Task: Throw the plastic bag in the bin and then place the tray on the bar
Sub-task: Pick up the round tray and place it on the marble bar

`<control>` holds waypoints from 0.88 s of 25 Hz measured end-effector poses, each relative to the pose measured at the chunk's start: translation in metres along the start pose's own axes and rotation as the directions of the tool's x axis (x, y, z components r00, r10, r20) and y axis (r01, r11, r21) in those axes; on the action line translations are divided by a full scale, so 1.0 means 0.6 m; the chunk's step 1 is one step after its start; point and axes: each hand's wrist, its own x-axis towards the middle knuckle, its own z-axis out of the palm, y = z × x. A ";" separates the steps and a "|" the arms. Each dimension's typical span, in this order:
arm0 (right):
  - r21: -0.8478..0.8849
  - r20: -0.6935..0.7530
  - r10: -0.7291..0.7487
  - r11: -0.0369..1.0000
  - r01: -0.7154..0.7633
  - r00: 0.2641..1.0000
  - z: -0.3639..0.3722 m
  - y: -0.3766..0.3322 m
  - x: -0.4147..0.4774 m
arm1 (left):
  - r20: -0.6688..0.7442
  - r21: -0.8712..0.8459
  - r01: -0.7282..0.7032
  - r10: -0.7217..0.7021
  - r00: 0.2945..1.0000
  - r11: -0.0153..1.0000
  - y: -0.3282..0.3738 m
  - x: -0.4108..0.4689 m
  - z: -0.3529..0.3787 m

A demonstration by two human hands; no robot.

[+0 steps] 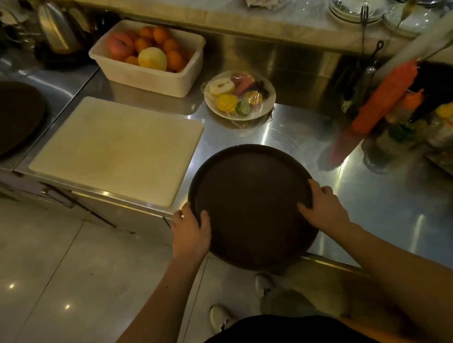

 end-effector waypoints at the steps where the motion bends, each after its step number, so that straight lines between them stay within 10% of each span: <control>1: 0.001 0.004 0.009 1.000 -0.009 1.000 0.002 0.005 0.002 | 0.009 0.000 0.009 -0.009 1.000 1.000 -0.004 0.001 0.005; 22: 0.162 0.186 0.066 0.982 -0.097 0.980 0.013 0.072 0.122 | 0.024 -0.045 0.425 -0.424 0.905 0.904 0.011 0.069 0.059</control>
